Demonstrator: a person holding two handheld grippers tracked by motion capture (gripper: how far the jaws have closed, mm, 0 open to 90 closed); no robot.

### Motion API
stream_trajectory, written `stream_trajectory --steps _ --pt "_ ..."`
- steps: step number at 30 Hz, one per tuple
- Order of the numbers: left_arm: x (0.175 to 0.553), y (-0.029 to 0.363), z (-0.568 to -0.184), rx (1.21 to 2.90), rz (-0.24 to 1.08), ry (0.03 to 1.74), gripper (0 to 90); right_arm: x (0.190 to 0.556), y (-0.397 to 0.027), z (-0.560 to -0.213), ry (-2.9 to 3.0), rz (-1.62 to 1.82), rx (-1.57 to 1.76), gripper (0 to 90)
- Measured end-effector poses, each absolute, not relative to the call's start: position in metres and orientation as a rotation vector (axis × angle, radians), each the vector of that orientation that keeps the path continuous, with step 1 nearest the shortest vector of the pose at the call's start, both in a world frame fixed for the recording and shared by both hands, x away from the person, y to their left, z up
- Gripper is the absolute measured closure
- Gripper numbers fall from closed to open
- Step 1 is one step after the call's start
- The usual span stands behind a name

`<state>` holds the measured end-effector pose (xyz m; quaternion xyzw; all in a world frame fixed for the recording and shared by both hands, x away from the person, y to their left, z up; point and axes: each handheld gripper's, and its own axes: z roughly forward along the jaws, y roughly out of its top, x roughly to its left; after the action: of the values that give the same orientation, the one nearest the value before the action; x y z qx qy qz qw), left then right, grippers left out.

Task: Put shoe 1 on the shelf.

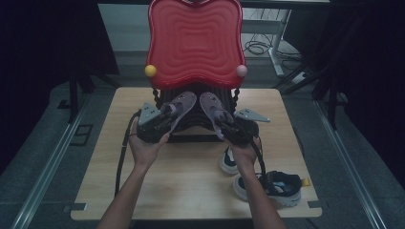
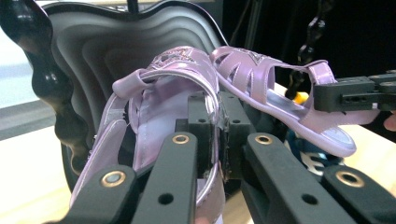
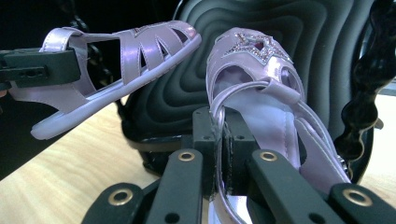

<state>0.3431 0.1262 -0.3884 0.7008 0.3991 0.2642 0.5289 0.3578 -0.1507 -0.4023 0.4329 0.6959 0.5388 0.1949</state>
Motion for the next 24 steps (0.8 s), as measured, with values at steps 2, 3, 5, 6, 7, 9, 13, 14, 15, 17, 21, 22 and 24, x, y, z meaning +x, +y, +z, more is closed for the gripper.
stream_trajectory --steps 2,3,5,6,7,9,13,14,15,17,21,22,24 --pt "0.347 0.124 -0.389 1.663 0.653 0.954 85.7 0.361 -0.148 -0.402 1.933 1.501 1.216 85.9" --pt "0.349 0.122 -0.390 1.658 0.660 0.956 85.7 0.363 -0.147 -0.403 1.926 1.498 1.213 85.9" --pt "0.353 0.119 -0.392 1.650 0.674 0.960 85.7 0.366 -0.144 -0.403 1.902 1.491 1.220 85.9" --pt "0.355 0.118 -0.393 1.647 0.682 0.961 85.6 0.368 -0.143 -0.403 1.895 1.486 1.215 85.9" --pt "0.358 0.116 -0.394 1.645 0.688 0.962 85.5 0.369 -0.141 -0.404 1.884 1.485 1.219 85.9" --pt "0.362 0.112 -0.397 1.633 0.703 0.965 85.5 0.372 -0.138 -0.406 1.870 1.481 1.223 85.9" --pt "0.372 0.105 -0.402 1.598 0.739 0.969 85.6 0.379 -0.131 -0.409 1.833 1.460 1.217 85.9" --pt "0.374 0.104 -0.403 1.595 0.744 0.970 85.6 0.382 -0.128 -0.410 1.821 1.447 1.210 85.9" --pt "0.376 0.102 -0.404 1.589 0.752 0.975 85.6 0.383 -0.126 -0.410 1.812 1.439 1.204 85.8" --pt "0.381 0.099 -0.405 1.576 0.755 0.977 85.5 0.387 -0.122 -0.412 1.789 1.432 1.200 85.8" --pt "0.389 0.098 -0.409 1.526 0.772 0.994 85.2 0.394 -0.116 -0.418 1.723 1.421 1.196 85.9" --pt "0.390 0.098 -0.410 1.519 0.776 0.997 85.3 0.397 -0.115 -0.419 1.718 1.419 1.192 85.9" --pt "0.394 0.098 -0.410 1.513 0.791 1.000 85.3 0.401 -0.112 -0.420 1.714 1.406 1.191 85.8"
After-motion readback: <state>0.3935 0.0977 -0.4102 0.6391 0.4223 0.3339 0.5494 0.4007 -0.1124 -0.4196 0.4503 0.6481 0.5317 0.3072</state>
